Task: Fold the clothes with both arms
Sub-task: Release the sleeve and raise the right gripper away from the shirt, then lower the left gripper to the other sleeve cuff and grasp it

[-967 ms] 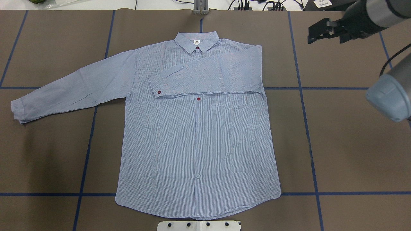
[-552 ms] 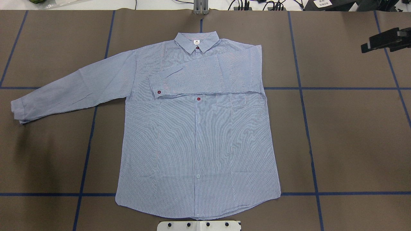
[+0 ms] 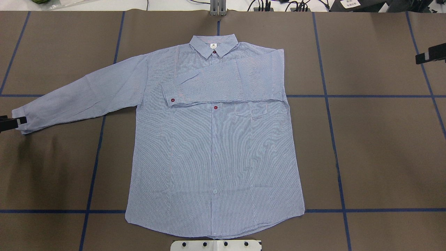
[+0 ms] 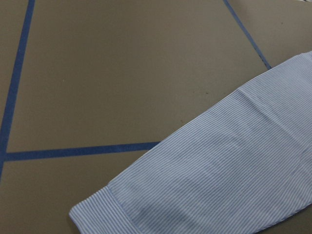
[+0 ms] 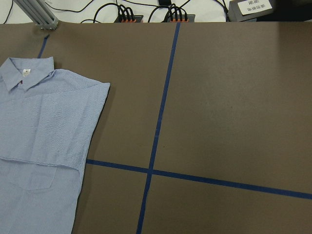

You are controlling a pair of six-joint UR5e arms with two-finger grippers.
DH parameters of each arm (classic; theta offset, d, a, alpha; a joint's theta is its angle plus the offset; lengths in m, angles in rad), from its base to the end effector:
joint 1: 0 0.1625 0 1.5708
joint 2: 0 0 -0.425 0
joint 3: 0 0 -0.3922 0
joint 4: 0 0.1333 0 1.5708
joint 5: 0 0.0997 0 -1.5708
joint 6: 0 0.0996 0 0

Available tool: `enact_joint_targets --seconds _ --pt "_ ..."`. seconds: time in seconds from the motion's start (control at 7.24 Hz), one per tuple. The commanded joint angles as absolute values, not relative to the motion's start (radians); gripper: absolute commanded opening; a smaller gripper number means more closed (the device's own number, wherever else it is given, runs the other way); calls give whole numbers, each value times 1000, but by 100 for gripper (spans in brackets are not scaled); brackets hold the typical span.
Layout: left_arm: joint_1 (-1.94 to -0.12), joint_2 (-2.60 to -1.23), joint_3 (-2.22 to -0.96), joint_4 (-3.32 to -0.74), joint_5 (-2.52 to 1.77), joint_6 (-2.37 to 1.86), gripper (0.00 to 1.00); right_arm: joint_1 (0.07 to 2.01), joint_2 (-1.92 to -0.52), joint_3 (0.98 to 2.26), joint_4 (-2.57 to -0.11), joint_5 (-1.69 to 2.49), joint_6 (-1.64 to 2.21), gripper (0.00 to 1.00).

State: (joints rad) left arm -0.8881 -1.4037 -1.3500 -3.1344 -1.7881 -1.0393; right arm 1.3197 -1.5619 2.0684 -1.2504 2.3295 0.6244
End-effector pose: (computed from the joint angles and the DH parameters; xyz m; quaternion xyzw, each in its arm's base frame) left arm 0.1785 -0.3968 0.6753 0.2908 0.4770 -0.0875 0.8248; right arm -0.0534 -0.4689 0.3728 0.1943 -0.4653 0.0117 0.8635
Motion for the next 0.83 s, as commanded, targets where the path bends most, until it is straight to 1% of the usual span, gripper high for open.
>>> enact_joint_targets --seconds 0.0,0.69 --pt "-810 -1402 -1327 -3134 -1712 -1089 83 1322 -1563 2069 -1249 2330 624 100" --pt "-811 -1384 -1319 -3125 -1721 -1046 81 1322 -1555 2069 -1249 2332 627 100"
